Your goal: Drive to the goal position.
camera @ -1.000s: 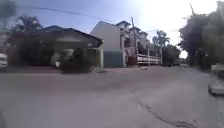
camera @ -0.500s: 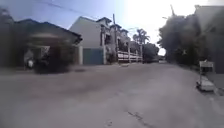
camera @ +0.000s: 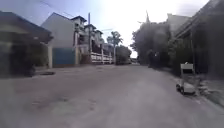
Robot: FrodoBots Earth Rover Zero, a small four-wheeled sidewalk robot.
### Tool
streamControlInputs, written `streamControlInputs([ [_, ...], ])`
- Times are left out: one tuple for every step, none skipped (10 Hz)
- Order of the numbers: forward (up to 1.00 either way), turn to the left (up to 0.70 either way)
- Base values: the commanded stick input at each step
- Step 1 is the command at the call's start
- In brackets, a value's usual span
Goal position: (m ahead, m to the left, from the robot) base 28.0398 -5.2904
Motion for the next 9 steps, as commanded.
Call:
streamControlInputs([
  [1.00,0.00],
  [1.00,0.00],
  [1.00,0.00],
  [1.00,0.00],
  [1.00,0.00],
  [1.00,0.00],
  [1.00,0.00],
  [1.00,0.00],
  [1.00,0.00],
])
